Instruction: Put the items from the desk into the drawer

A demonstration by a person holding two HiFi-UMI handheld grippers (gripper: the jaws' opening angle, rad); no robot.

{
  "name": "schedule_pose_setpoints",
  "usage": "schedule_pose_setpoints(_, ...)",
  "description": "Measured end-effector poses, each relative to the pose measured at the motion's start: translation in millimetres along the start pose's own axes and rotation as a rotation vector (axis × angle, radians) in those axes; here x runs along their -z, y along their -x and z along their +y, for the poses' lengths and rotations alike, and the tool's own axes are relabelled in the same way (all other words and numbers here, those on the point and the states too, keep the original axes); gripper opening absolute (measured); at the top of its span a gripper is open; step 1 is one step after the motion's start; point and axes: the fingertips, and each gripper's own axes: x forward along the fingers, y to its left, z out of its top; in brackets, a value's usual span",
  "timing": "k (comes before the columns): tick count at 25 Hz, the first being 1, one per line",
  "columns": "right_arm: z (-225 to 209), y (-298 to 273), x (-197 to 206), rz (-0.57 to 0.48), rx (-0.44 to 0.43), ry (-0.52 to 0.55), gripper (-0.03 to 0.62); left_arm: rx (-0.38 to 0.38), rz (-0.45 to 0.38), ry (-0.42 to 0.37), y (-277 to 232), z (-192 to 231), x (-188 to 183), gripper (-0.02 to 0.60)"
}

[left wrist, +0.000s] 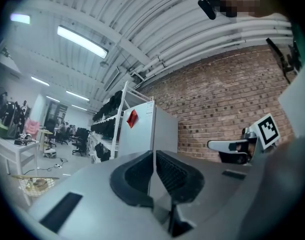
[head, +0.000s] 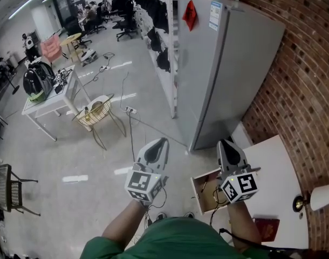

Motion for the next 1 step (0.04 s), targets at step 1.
schedule_pose_setpoints(1, -1.6, 1.6, 0.1, 0.001, 0.001, -0.002, 0.002, 0.0, 0.001, -0.002, -0.8, -1.6, 1.0, 0.015)
